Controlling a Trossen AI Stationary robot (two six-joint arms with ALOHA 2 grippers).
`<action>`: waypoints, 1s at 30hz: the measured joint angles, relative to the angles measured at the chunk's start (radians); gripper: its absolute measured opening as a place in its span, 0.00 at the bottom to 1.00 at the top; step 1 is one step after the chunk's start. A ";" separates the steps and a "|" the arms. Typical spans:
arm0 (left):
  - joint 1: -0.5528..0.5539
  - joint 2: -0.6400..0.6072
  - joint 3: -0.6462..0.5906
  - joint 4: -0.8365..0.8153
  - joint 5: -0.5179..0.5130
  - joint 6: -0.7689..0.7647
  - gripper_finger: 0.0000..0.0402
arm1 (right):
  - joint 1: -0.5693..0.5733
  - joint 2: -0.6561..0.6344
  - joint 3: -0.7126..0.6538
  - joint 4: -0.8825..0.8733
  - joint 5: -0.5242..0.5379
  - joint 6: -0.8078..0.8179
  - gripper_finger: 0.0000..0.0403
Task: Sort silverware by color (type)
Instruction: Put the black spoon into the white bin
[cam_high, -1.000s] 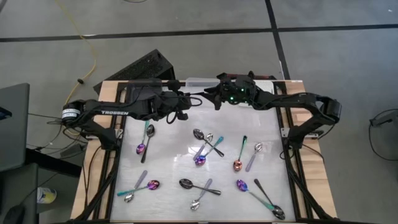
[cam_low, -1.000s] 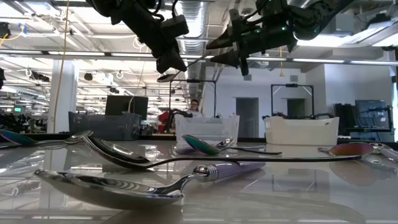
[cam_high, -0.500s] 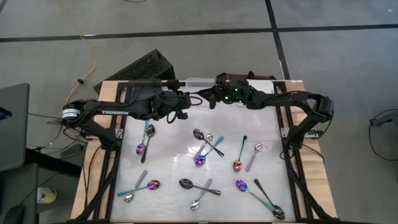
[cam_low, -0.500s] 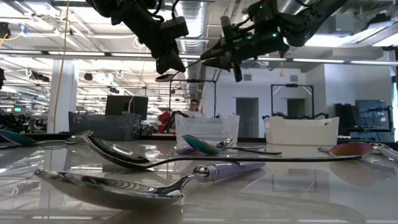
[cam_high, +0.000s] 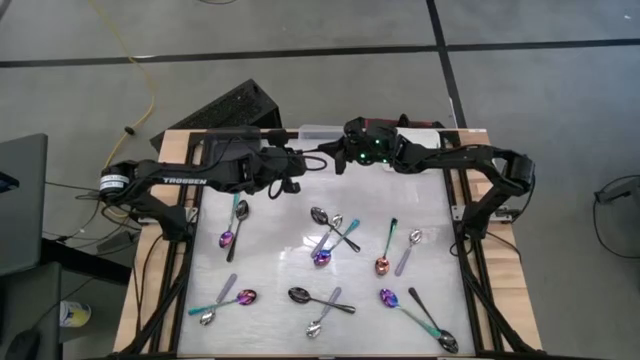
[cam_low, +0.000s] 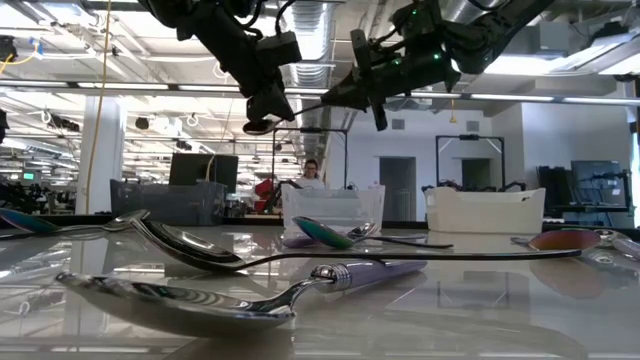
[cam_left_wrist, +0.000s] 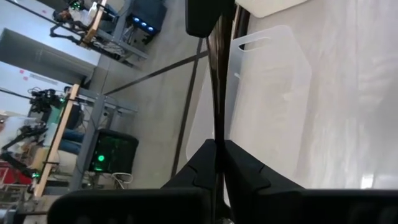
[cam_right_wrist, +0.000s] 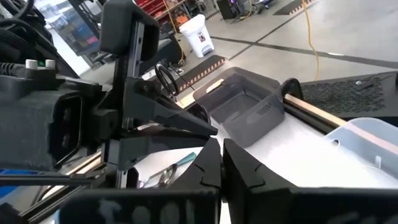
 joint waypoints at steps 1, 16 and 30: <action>0.000 0.000 0.000 0.000 0.000 -0.002 0.03 | 0.000 0.000 0.000 -0.004 0.000 -0.001 0.06; -0.010 -0.031 0.000 -0.078 0.018 -0.040 0.29 | -0.089 -0.068 -0.002 -0.252 -0.005 -0.096 0.06; 0.094 -0.308 -0.049 -0.270 0.258 -0.238 0.33 | -0.445 -0.583 -0.001 -1.029 0.197 -0.258 0.06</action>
